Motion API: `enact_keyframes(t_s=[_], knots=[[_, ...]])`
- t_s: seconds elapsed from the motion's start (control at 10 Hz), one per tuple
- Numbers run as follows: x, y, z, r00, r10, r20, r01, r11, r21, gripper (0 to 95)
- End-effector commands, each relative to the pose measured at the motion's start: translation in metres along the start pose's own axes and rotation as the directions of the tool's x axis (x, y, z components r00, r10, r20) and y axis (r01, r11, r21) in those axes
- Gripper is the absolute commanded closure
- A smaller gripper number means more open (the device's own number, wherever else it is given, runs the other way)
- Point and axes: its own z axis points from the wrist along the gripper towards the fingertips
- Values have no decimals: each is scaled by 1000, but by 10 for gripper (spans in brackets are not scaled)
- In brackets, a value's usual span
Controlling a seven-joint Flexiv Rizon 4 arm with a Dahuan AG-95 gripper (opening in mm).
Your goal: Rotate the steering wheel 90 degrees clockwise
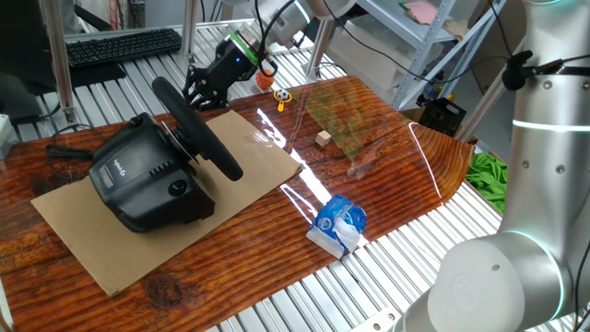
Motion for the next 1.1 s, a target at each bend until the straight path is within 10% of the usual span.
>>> enact_keyframes(t_s=[0.1,1.1], knots=[[0,1,-1,1000,5,4,-5,1000,-22,950],[-7,-5,2,997,-1,75,-1,999,33,950]])
